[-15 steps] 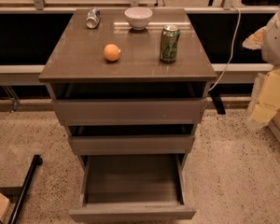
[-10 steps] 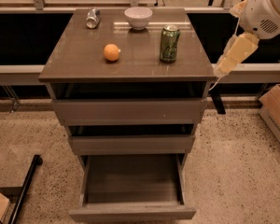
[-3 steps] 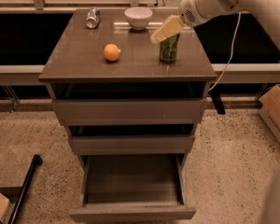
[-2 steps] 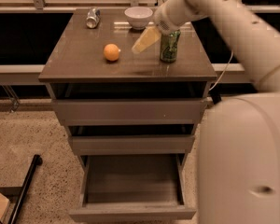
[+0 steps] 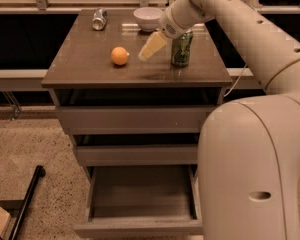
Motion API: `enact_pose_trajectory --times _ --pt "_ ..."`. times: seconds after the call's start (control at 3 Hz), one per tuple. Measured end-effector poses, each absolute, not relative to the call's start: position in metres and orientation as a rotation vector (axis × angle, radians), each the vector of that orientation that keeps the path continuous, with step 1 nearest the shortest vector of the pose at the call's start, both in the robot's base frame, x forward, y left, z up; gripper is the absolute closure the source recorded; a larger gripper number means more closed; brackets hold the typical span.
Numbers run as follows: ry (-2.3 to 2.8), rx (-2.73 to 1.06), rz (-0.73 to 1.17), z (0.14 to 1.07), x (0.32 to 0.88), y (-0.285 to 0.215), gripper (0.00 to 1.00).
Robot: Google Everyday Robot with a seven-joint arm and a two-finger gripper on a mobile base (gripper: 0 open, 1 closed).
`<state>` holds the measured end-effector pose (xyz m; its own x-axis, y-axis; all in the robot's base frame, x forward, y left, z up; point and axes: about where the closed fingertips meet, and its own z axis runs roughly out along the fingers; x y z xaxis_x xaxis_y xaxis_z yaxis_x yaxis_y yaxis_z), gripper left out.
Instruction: Place green can into bottom drawer
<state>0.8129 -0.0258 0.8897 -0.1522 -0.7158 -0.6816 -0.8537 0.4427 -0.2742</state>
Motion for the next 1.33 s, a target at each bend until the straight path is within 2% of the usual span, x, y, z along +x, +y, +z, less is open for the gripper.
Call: enact_pose_trajectory --times 1.33 --pt "1.946 -1.234 0.15 0.91 0.797 -0.062 0.0"
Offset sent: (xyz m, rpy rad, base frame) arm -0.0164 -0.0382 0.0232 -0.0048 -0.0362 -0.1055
